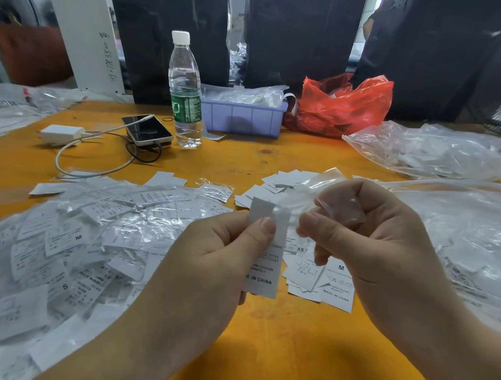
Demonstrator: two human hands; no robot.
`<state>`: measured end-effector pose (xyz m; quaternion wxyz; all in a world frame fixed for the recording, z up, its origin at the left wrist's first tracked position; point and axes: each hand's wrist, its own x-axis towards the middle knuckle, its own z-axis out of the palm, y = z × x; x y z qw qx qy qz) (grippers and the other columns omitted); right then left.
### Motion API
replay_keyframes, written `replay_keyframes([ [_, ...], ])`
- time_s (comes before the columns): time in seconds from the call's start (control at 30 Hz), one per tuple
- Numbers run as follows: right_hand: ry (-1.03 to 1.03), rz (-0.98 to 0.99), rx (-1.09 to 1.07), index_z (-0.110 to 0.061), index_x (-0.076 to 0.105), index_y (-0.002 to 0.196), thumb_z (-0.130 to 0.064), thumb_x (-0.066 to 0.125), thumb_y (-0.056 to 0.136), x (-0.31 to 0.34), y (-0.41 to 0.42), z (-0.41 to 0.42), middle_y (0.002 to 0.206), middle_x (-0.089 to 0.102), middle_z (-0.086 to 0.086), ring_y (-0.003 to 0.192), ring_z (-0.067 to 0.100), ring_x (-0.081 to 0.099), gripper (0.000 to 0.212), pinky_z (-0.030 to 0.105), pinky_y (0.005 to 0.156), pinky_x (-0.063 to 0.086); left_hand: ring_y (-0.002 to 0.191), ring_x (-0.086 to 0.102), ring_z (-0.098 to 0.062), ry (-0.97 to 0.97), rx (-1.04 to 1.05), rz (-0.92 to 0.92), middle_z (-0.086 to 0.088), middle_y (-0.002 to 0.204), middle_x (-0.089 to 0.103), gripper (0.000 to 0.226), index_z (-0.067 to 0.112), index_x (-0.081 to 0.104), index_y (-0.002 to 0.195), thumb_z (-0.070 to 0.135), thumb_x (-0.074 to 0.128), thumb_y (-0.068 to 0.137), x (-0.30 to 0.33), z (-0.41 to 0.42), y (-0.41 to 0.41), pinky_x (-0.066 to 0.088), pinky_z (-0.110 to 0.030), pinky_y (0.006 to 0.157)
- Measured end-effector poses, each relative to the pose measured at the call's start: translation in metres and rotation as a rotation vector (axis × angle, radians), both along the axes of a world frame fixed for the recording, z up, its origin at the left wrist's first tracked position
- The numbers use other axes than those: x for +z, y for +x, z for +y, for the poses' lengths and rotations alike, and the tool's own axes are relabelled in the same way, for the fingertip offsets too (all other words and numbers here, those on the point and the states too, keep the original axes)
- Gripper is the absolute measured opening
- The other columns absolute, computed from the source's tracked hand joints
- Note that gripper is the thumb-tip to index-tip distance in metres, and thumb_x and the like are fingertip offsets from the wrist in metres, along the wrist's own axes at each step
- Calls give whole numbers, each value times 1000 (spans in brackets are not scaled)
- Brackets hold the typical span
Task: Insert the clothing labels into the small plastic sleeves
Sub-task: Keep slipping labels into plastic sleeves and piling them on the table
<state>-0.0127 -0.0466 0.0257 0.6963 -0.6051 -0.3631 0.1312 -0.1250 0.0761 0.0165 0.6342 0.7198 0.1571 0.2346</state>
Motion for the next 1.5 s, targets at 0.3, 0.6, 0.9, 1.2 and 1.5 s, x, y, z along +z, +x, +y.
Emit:
replay_keyframes([
  [0.3, -35, -39, -133, -10, 62, 77, -10, 76, 76, 0, 5, -2, 75, 63, 19, 55, 13, 57, 14, 22, 53, 50, 45, 46, 0, 10, -51, 13, 15, 49, 54, 27, 44, 74, 79, 55, 51, 73, 0, -2, -1, 40, -12, 45],
  [0.6, -37, -52, -136, -9, 62, 77, -9, 75, 77, -2, 5, -2, 73, 63, 18, 54, 15, 57, 14, 23, 53, 51, 45, 48, 3, 31, -56, 6, 17, 50, 57, 19, 47, 73, 79, 57, 57, 80, -1, -1, -1, 40, -12, 44],
  [0.9, -37, -49, -93, -10, 62, 76, -10, 77, 75, -2, 4, -2, 71, 60, 13, 54, 14, 56, 15, 23, 53, 50, 45, 47, 2, 35, -58, 2, 16, 51, 56, 20, 46, 74, 81, 57, 58, 83, -4, 1, 0, 40, -12, 44],
  [1.2, 0, -53, 14, -10, 60, 76, -4, 77, 76, -3, 0, 0, 63, 61, -2, 54, 11, 55, 19, 23, 52, 48, 45, 45, -1, 55, -68, 22, 15, 50, 52, 24, 42, 74, 83, 59, 57, 82, -8, 4, 1, 39, -13, 45],
  [1.5, -22, -66, 40, -16, 64, 76, -16, 72, 71, -5, 0, 0, 68, 66, 2, 54, 12, 58, 9, 23, 53, 49, 48, 46, -3, 52, -163, 90, 14, 53, 51, 33, 30, 73, 80, 57, 53, 79, -13, 5, 4, 37, -14, 46],
])
